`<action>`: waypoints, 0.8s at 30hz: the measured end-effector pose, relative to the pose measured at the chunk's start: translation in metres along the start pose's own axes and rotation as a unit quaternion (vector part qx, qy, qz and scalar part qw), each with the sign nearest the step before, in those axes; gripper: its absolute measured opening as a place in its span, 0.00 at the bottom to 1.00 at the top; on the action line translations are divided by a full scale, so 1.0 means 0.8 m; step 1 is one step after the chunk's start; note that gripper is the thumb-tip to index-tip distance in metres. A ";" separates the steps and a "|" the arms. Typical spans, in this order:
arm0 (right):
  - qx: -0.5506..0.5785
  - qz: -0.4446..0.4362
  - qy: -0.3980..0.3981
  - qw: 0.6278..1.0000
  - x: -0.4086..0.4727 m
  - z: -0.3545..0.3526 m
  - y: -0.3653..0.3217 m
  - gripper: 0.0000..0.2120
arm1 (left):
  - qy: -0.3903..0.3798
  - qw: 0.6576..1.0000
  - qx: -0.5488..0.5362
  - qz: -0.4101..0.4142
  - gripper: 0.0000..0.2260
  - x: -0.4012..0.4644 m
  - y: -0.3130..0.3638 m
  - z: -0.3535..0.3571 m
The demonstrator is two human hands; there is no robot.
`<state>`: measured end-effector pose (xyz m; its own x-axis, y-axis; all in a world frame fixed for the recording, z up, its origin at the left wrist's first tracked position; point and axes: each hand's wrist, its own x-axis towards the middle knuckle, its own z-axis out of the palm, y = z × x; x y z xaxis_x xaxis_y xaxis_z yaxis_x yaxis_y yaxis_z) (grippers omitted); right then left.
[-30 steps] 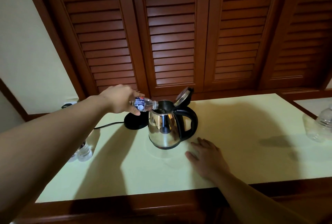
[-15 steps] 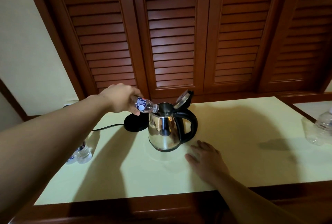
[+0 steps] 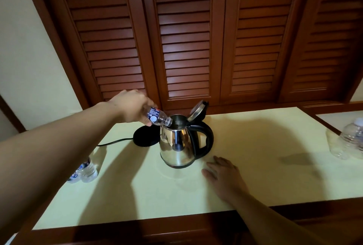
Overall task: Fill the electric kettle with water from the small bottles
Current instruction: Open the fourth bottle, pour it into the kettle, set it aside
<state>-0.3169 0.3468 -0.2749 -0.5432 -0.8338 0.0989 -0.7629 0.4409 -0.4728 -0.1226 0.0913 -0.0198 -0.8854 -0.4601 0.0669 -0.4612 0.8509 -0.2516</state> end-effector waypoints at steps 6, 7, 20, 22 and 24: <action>0.023 -0.002 0.014 1.000 -0.001 0.002 0.001 0.23 | -0.007 0.999 0.047 0.014 0.29 0.004 0.006 -0.005; 0.028 -0.004 0.019 0.999 -0.001 0.002 0.001 0.23 | -0.004 0.999 0.045 0.017 0.29 0.006 0.005 -0.005; -0.008 -0.025 0.025 0.999 -0.007 -0.003 -0.005 0.27 | 0.019 0.999 0.000 -0.049 0.23 -0.007 0.003 0.020; -0.013 -0.028 0.025 0.999 -0.006 -0.003 -0.005 0.26 | 0.037 0.994 -0.072 -0.078 0.28 -0.015 0.002 0.032; -0.014 -0.028 0.025 0.999 -0.005 -0.002 -0.005 0.24 | 0.058 0.986 -0.126 -0.095 0.30 -0.024 0.004 0.046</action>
<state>-0.3118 0.3491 -0.2718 -0.5150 -0.8405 0.1683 -0.8022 0.4034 -0.4401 -0.1045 0.0933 -0.0573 -0.7754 -0.5978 0.2035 -0.6064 0.7948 0.0241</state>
